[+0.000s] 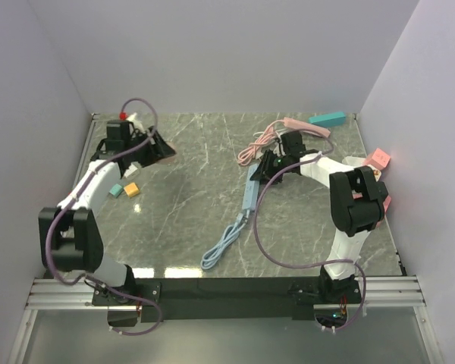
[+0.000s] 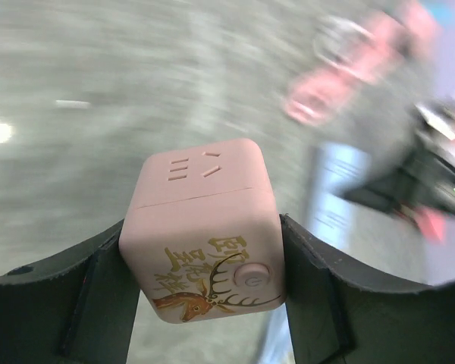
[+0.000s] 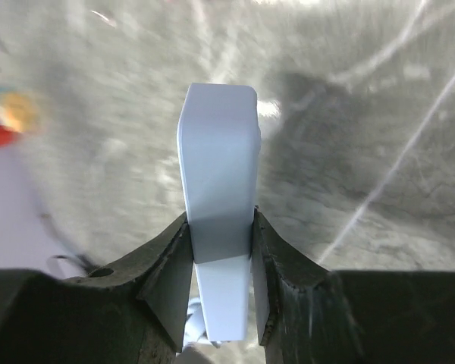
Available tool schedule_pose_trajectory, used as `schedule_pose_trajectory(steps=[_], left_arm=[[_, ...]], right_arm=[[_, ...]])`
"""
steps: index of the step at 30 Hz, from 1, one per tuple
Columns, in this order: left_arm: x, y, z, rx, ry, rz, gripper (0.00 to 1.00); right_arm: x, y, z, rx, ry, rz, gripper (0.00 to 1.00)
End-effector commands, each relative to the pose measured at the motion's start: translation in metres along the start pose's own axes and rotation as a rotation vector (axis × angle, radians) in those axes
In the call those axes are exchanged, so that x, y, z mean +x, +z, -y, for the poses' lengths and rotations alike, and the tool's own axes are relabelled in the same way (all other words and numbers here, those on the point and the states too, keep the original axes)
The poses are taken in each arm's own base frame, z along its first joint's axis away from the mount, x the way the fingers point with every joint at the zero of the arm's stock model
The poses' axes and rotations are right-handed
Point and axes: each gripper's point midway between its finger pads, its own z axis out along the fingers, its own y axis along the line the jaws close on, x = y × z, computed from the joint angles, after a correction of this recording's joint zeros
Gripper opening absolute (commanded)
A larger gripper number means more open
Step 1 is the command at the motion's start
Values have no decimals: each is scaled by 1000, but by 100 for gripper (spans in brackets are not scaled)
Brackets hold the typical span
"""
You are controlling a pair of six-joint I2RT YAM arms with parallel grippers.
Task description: Pull the plug off the socket
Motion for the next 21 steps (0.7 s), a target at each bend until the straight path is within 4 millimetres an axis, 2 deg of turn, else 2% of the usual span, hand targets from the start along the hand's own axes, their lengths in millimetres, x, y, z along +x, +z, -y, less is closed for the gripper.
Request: schedule_pose_trajectory(steps=[1,3,4,5,6,7,8,10,11,12,13,14,16,18,19,20,21], left_arm=[[-35,-3,-94,-278,-101,87,0],[-50,-11,-131,-357,-169,126,0],[-48,-6,-148,-391,-217,116,1],[-50,-5,-156,-406,-235,120,1],[-55,-7,-166,-420,-250,134,0],[-52,-5,-177,-452,-272,123,0],[-56,-4,-179,-458,-272,128,0],[-53,-4,-189,-492,-280,113,0],[-53,-5,-191,-504,-283,116,0],[-49,-5,-193,-511,-287,111,2],[-46,-5,-194,-514,-294,107,6],[-41,-5,-196,-518,-298,103,10],[-36,-5,-196,-516,-307,100,32],[-25,-4,-197,-512,-325,88,46],[-24,-5,-195,-504,-325,92,51],[-16,-5,-197,-504,-335,82,57],[-15,-5,-195,-497,-340,83,67]], right_arm=[[-58,-45,-45,-210,25,161,0],[-83,-60,-55,-260,59,205,0],[-99,-70,-50,-251,85,235,0],[-119,-80,-57,-261,94,275,0],[-135,-86,-52,-239,124,316,0],[-148,-93,-51,-247,146,346,0],[-169,-102,-43,-254,225,387,0],[-194,-111,-38,-282,298,453,0],[-212,-121,-16,-286,420,498,0],[-221,-126,-9,-297,469,529,0],[-237,-135,-5,-328,491,594,0],[-244,-134,4,-340,577,611,0],[-266,-140,30,-347,666,697,0],[-280,-143,46,-395,790,736,0],[-290,-146,46,-438,802,758,0],[-298,-135,54,-477,882,730,0],[-305,-133,56,-502,903,732,0]])
